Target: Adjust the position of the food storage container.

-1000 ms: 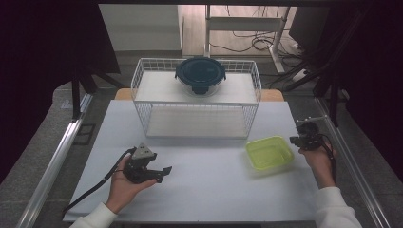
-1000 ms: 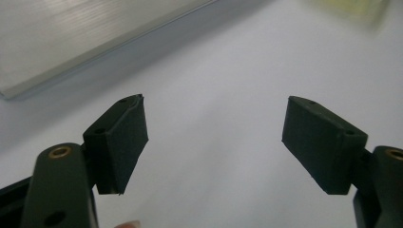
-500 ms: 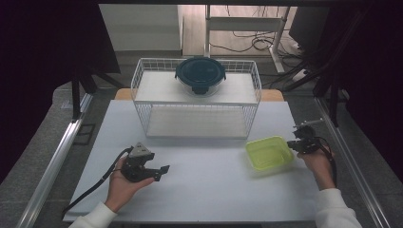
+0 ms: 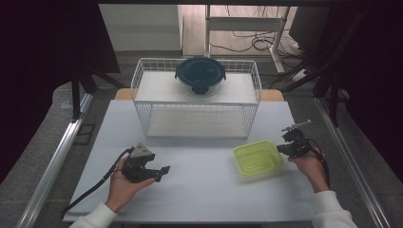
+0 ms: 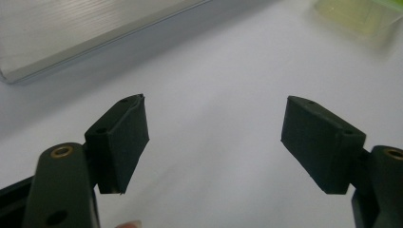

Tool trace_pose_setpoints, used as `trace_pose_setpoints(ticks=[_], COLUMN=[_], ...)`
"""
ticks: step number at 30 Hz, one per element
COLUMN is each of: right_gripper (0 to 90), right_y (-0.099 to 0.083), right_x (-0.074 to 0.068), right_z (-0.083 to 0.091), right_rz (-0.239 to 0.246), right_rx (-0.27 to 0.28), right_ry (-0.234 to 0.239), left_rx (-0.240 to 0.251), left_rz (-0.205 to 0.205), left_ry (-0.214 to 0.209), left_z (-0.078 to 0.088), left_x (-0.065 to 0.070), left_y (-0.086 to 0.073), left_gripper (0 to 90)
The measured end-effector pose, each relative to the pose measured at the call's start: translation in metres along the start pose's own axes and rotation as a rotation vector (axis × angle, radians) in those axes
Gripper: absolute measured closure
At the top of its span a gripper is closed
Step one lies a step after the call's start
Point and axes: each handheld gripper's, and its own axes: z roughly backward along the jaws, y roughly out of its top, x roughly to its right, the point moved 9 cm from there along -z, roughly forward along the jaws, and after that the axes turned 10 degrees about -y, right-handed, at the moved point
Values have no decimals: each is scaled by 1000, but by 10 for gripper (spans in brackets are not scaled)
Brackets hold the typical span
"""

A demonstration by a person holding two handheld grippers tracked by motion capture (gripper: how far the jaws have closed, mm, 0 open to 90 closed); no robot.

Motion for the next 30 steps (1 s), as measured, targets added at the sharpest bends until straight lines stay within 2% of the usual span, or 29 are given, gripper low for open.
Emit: trace_pose_setpoints(ticks=[23, 30], right_gripper=[889, 888], right_y=[-12, -20], right_x=[-56, -78], right_z=[13, 17], right_rz=[101, 144], right_rx=[-1, -1], right_ry=[76, 105], left_rx=[-6, -5], left_rz=[-5, -5], left_ry=[-3, -6], left_z=[-1, -1], left_x=[1, 1], left_y=[-1, -1], left_gripper=[236, 236])
